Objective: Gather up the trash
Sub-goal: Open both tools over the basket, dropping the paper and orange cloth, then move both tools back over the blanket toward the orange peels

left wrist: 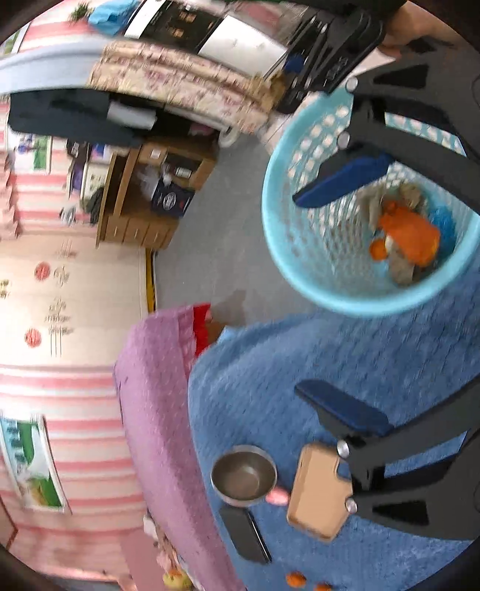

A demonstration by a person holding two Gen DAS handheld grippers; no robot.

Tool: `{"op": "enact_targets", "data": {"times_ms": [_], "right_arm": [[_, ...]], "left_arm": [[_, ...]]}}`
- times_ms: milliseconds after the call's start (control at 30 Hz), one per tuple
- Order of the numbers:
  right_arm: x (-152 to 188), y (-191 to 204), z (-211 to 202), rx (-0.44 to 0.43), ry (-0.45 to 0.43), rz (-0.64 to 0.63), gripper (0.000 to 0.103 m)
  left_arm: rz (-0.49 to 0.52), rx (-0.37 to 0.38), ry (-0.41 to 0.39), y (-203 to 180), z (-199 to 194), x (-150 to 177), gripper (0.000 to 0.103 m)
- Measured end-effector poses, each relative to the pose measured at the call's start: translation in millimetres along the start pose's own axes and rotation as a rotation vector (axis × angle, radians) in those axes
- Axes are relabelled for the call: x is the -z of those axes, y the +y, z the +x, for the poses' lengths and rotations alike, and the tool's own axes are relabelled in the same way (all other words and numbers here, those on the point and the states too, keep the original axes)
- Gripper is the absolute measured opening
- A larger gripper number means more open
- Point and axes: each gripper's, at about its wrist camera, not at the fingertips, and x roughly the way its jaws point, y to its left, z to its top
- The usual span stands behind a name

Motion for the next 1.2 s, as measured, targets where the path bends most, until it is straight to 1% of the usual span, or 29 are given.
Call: {"op": "enact_targets", "data": {"times_ms": [100, 133, 233, 333, 400, 433, 467, 533, 600, 633, 700, 767, 833, 967, 1033, 1100, 1200], "right_arm": [[2.0, 3.3, 2.9, -0.001, 0.003, -0.007, 0.039], [2.2, 5.6, 3.4, -0.001, 0.004, -0.015, 0.039], [2.4, 11.5, 3.3, -0.004, 0.001, -0.028, 0.039], [1.3, 18.3, 0.9, -0.005, -0.007, -0.035, 0.040], [1.0, 25.3, -0.6, -0.003, -0.012, -0.045, 0.049], [1.2, 28.8, -1.7, -0.003, -0.017, -0.049, 0.060], [1.3, 32.2, -2.9, -0.003, -0.025, -0.051, 0.069], [1.1, 38.6, -4.5, -0.005, -0.030, -0.051, 0.071], [0.7, 45.3, -5.4, -0.006, -0.032, -0.046, 0.079], [0.6, 47.9, -5.9, -0.003, -0.034, -0.045, 0.085], [0.2, 55.0, -6.4, -0.005, -0.033, -0.048, 0.087], [-0.4, 64.0, -7.1, 0.000, -0.033, -0.048, 0.093], [-0.9, 71.2, -7.5, 0.019, -0.035, -0.051, 0.096], [-2.0, 88.3, -7.9, 0.060, -0.038, -0.076, 0.098], [-3.6, 96.8, -8.7, 0.069, -0.039, -0.081, 0.098], [-4.3, 105.7, -11.0, 0.073, -0.048, -0.081, 0.098], [-5.8, 117.2, -14.3, 0.060, -0.056, -0.084, 0.098]], "left_arm": [[-0.025, -0.028, 0.004, 17.0, 3.7, -3.2, 0.096], [-0.031, -0.055, 0.005, 25.0, 4.8, -2.6, 0.097], [-0.032, -0.107, 0.010, 42.8, 4.0, 0.0, 0.097], [-0.031, -0.141, 0.012, 57.4, 1.0, 0.6, 0.097], [-0.039, -0.161, 0.015, 68.7, -2.6, 1.2, 0.097], [-0.046, -0.170, 0.018, 76.0, -5.0, 2.4, 0.097], [-0.053, -0.177, 0.022, 83.7, -7.2, 3.4, 0.097], [-0.064, -0.194, 0.028, 96.7, -10.8, 4.4, 0.097], [-0.073, -0.211, 0.026, 110.5, -16.5, 5.1, 0.097], [-0.078, -0.225, 0.022, 120.5, -21.8, 4.6, 0.097], [-0.081, -0.237, 0.014, 131.0, -28.9, 3.9, 0.097], [-0.080, -0.257, 0.000, 146.5, -38.8, 2.2, 0.097], [-0.075, -0.274, -0.015, 159.4, -47.7, 1.9, 0.097], [-0.075, -0.322, -0.037, 188.1, -63.3, 4.7, 0.097], [-0.081, -0.343, -0.042, 202.0, -68.3, 7.7, 0.098], [-0.085, -0.381, -0.057, 217.3, -73.0, 13.6, 0.098], [-0.107, -0.400, -0.064, 237.6, -73.8, 22.3, 0.098]]}}
